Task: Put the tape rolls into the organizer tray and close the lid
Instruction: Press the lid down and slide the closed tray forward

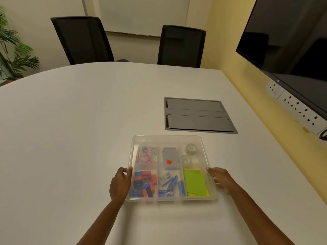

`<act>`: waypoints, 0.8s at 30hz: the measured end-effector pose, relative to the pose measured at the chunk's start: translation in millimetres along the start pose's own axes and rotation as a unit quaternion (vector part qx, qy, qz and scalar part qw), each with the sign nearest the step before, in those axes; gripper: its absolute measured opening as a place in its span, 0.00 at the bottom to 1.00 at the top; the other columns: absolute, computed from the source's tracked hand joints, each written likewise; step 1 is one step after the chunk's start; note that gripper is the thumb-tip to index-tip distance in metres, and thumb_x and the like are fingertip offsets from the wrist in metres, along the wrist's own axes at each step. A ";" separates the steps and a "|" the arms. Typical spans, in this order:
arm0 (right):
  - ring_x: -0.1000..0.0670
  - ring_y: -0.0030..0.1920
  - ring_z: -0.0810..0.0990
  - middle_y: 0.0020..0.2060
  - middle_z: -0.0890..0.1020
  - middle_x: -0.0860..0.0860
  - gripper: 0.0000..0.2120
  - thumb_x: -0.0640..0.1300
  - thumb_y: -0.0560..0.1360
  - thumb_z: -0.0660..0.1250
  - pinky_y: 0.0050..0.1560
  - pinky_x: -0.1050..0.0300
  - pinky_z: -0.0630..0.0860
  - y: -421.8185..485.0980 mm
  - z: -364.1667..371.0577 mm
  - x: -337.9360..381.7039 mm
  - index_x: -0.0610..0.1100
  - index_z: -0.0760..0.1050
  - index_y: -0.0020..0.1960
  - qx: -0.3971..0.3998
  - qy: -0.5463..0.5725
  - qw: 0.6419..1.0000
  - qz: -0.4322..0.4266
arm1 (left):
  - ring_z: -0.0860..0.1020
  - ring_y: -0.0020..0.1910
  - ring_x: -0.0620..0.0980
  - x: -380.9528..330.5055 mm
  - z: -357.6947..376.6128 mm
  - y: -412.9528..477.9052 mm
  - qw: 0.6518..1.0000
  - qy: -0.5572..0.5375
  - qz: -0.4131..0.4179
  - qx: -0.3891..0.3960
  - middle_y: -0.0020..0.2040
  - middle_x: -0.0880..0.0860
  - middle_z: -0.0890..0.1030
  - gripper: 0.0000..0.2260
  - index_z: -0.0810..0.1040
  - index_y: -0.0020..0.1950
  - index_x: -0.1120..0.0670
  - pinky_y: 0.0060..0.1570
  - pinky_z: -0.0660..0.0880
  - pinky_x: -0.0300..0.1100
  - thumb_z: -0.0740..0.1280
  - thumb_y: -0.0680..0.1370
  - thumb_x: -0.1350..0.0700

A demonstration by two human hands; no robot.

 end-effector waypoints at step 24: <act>0.51 0.31 0.68 0.46 0.72 0.42 0.19 0.48 0.79 0.57 0.31 0.60 0.64 99.9 25.7 107.6 0.35 0.74 0.59 -0.022 -0.026 0.999 -0.025 | 0.79 0.49 0.63 -49.9 23.3 107.0 0.998 0.025 0.034 -0.039 0.52 0.64 0.81 0.16 0.72 0.57 0.62 0.48 0.75 0.50 0.54 0.80 0.51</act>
Point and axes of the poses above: each hand's wrist, its own y-axis towards the middle knuckle, its own z-axis out of the palm, x = y × z, the point moved 4 cm from there along y, towards the middle knuckle
